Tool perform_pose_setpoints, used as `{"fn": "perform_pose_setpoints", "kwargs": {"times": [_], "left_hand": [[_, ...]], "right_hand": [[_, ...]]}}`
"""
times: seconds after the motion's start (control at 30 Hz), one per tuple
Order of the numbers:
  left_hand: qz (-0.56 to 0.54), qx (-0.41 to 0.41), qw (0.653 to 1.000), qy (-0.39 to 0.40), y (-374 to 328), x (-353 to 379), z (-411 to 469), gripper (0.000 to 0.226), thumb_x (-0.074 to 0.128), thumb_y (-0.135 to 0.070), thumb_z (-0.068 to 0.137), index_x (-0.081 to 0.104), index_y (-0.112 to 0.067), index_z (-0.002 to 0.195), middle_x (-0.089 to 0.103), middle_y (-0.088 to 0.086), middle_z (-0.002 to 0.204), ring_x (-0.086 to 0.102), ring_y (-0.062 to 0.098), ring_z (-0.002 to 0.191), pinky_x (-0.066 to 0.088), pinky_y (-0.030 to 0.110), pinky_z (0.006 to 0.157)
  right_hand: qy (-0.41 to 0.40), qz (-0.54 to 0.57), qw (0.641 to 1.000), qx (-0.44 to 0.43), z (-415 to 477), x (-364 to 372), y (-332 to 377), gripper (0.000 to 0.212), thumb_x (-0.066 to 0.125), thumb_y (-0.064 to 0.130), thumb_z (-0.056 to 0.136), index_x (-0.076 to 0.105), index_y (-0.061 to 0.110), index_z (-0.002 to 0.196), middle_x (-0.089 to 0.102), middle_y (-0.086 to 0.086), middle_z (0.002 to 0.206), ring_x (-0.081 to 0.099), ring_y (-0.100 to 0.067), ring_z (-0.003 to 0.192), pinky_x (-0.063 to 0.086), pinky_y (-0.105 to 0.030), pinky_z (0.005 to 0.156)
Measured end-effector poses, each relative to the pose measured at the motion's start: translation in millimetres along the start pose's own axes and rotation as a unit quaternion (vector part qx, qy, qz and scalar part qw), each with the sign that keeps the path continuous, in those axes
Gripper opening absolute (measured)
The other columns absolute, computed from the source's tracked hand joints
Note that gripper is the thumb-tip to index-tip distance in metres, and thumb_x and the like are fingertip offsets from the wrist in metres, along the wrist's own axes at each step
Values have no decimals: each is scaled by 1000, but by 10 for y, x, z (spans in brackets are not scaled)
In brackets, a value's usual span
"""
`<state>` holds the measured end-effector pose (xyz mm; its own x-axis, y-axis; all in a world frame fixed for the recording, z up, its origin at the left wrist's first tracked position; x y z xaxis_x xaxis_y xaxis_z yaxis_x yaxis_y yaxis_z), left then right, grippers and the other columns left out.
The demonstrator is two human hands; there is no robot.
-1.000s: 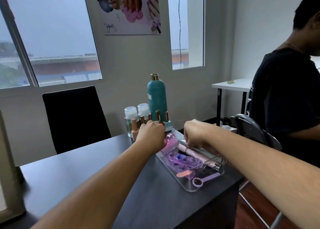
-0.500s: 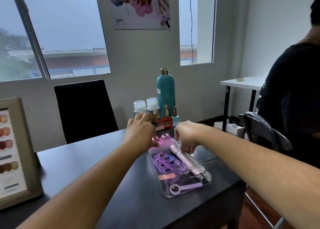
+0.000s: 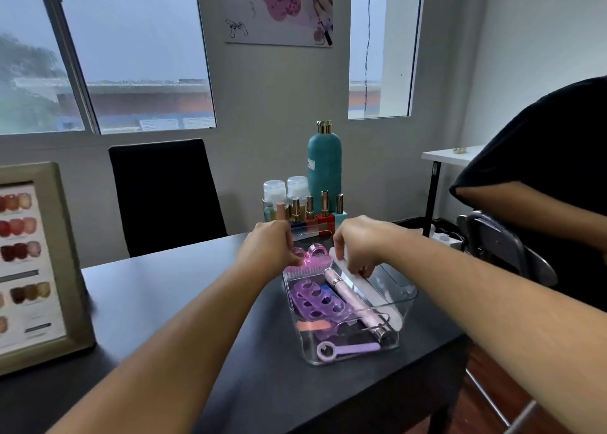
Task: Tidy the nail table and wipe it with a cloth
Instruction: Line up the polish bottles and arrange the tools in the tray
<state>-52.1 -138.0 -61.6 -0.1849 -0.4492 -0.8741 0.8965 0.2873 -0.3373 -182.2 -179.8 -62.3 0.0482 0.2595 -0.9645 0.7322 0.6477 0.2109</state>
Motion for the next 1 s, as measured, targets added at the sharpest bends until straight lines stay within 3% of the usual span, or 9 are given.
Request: {"fn": "perform_pose_setpoints", "kwargs": {"times": [0.1,0.2,0.27,0.4,0.57,0.73,0.8,0.9,1.0], "left_hand": [[7,46,999,1,-117,-26,24,76,87,-28,58,39,-17,117,55,8,119,56,27,98,46,35,79],[8,65,997,41,-164,21,69,96,87,-28,57,26,-26,131,56,10,126,57,29,106,47,37,84],[12,59,995,75,-136,100,98,86,86,-31,60,37,-23,129,60,6,120,56,23,97,45,31,80],[-20,49,995,87,-108,155,66,75,86,-38,57,49,-25,120,59,-2,106,50,16,85,41,25,72],[-11,39,997,62,-89,110,59,64,87,-32,56,53,-23,110,63,3,104,52,18,83,44,27,69],[-17,33,998,57,-100,76,30,60,86,-31,57,56,-22,108,64,5,100,51,18,80,42,27,66],[-17,33,998,56,-117,62,25,59,86,-30,59,56,-21,109,64,5,100,51,17,79,41,26,65],[-13,31,998,57,-119,67,20,59,85,-30,60,56,-21,110,64,5,102,51,17,81,42,26,66],[-16,26,998,60,-108,82,16,58,85,-29,60,55,-22,109,64,5,103,53,17,80,43,25,65]], "right_hand": [[-4,-11,1000,5,4,-12,-11,26,64,-5,80,65,3,104,64,-7,83,65,-16,66,58,-26,66],[0,-11,1000,5,-6,-7,-9,25,65,-3,81,66,3,104,68,-9,92,70,-19,78,60,-32,76],[-1,-24,1000,-1,-14,-11,6,26,65,-2,81,66,3,106,70,-10,99,71,-21,88,59,-34,79],[2,-22,1000,0,-25,-16,6,27,64,-4,81,66,5,105,65,-4,82,72,-22,86,60,-33,78],[8,-55,998,0,-19,27,40,26,65,-3,81,67,3,106,69,-12,103,69,-19,84,58,-28,75],[-27,-167,985,-25,-76,22,154,16,64,-6,78,68,-2,93,64,-10,77,52,-16,53,43,-22,49],[-33,-182,982,-48,-88,-16,207,20,66,-4,79,68,0,97,63,-11,84,50,-17,57,36,-19,46],[24,-202,976,-78,-98,85,236,26,72,6,78,69,5,103,69,-9,104,55,-18,80,42,-22,58],[29,-245,965,-93,-125,128,228,23,74,10,78,69,10,100,69,-3,100,54,-19,87,42,-32,83]]}}
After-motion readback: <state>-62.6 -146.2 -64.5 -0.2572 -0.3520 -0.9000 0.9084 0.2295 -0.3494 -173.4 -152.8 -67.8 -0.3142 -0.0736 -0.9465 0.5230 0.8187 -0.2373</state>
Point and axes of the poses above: each hand's wrist, its own z-axis towards the middle knuckle, its own x-axis out of the palm, y = z × x, the point moved 10 cm from there along z, towards the middle knuckle
